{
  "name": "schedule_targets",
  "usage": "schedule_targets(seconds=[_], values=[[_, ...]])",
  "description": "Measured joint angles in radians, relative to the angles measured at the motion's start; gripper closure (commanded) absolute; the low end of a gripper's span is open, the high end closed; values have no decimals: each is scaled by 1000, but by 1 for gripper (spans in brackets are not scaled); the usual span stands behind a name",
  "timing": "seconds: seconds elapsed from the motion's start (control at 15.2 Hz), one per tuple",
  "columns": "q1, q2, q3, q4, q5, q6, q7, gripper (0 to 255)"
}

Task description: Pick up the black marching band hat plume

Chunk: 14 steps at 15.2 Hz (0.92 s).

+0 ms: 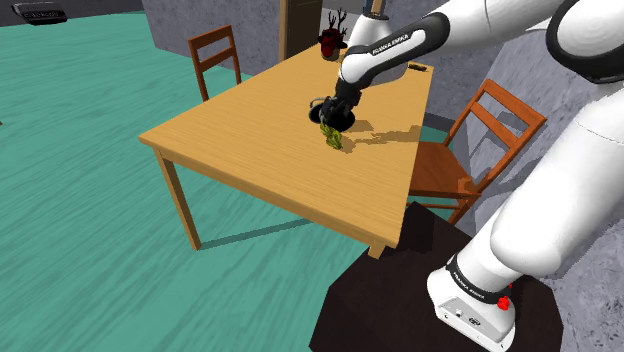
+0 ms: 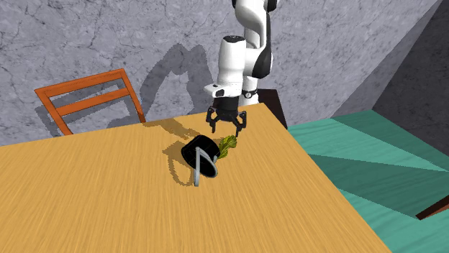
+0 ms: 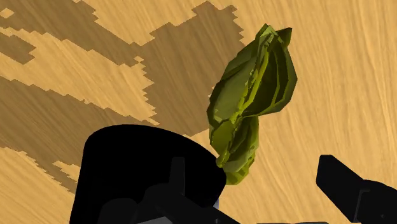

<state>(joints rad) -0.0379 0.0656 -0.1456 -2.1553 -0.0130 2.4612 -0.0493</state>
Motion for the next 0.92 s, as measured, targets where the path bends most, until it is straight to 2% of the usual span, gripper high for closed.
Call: schedule_targets(seconds=[0.2,0.66,0.73,0.92], values=[[-3,83,2,55,18,45,-6,0],[-8,144,5,32,33,131,-15,0],[-7,147,6,32,33,135,-14,255],[-7,149,6,32,34,139,-13,255]])
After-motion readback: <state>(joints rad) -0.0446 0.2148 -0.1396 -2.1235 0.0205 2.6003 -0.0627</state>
